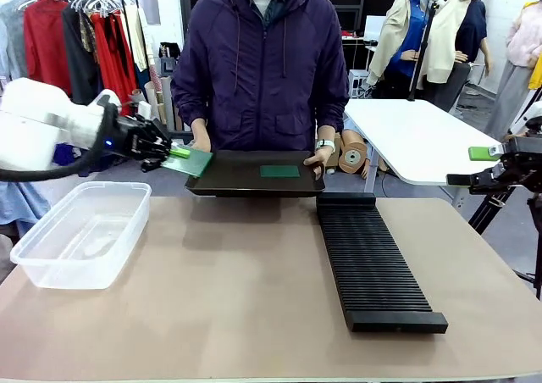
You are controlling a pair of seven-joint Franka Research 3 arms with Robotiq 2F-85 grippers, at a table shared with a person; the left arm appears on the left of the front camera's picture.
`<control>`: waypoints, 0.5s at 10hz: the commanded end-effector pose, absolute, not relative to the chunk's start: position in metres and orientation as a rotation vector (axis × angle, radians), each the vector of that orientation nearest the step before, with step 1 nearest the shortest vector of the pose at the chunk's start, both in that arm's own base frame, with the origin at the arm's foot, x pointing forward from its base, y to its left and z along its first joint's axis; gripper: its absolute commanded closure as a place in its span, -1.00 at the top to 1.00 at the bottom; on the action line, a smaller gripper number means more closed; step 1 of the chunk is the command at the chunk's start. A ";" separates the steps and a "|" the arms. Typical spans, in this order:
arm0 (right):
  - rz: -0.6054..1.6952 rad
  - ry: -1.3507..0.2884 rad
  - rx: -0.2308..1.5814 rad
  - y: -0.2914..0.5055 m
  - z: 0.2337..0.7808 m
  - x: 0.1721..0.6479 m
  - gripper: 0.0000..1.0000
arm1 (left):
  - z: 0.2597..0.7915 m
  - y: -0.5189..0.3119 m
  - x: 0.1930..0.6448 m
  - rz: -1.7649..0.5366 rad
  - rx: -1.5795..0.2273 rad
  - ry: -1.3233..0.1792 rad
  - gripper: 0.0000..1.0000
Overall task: Sort PCBs into racks and boxes based on the side picked up.
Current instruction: If the short side of the Blank PCB is picked up, insert it into the PCB Rack ; if the long side is picked up, place it in the Organizing box.
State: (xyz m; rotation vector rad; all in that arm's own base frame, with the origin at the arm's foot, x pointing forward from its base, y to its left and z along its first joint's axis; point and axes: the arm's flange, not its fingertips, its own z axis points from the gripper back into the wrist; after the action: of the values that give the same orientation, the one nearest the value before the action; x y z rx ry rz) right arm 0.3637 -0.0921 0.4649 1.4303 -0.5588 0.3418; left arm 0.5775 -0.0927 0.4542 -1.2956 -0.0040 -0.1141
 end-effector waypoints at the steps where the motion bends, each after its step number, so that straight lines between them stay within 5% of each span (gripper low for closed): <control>1: 0.345 -0.562 1.432 -0.093 0.466 0.363 1.00 | 0.476 -0.073 0.554 -0.058 -1.130 -0.002 -1.00; 5: 0.345 -0.562 1.432 -0.093 0.466 0.363 1.00 | 0.514 -0.032 0.521 0.013 -0.766 -0.087 -1.00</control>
State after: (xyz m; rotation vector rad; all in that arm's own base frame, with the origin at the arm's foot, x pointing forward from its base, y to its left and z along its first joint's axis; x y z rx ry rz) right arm 0.3637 -0.0923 0.4647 1.4302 -0.5588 0.3409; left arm 0.5330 -0.0304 0.5112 -0.8611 -0.0736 -0.0362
